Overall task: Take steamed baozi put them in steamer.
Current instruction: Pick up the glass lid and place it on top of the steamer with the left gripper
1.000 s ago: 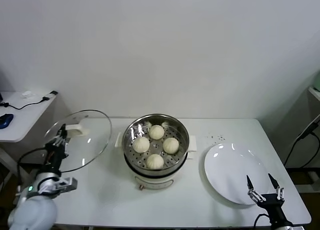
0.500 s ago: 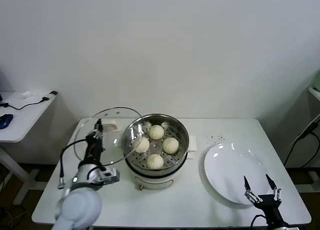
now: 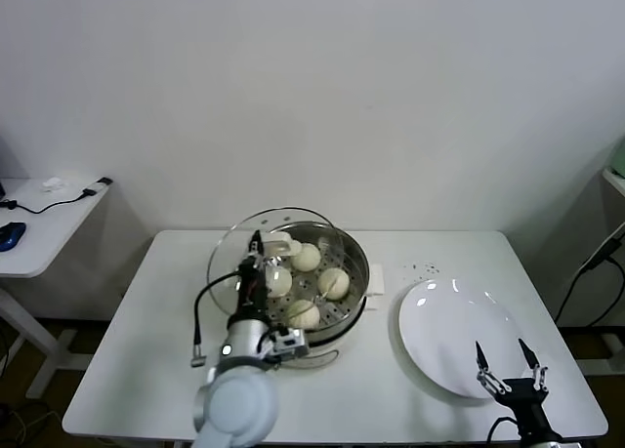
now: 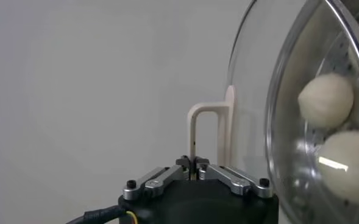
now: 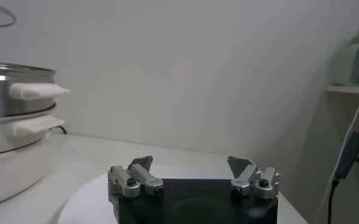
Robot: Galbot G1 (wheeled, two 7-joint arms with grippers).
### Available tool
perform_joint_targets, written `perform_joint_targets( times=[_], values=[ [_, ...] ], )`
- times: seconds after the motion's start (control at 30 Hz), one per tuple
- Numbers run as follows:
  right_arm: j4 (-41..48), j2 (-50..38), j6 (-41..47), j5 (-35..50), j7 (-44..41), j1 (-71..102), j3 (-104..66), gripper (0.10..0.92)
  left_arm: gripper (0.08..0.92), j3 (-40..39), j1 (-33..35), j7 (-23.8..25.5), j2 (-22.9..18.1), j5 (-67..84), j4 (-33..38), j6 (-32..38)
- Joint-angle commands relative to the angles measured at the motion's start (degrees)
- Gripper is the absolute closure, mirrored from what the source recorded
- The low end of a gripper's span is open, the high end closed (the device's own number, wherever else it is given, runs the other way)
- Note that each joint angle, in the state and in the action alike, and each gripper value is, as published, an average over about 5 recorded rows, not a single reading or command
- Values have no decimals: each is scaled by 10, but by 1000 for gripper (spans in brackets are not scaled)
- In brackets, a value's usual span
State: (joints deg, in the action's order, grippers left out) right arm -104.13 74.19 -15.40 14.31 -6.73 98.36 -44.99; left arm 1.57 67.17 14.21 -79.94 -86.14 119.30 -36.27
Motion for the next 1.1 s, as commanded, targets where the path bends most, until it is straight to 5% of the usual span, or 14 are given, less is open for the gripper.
perform_joint_targets(
  times=[0.03,1.1],
  values=[
    [8,2,-9,-1,1,1,-2,203,866,-56,-17,2,-82,-72,-60,-12],
    [1,10,-34,0,5,17,-5,203,866,-30,-15,-45,-83,-101,-148,3]
  ],
)
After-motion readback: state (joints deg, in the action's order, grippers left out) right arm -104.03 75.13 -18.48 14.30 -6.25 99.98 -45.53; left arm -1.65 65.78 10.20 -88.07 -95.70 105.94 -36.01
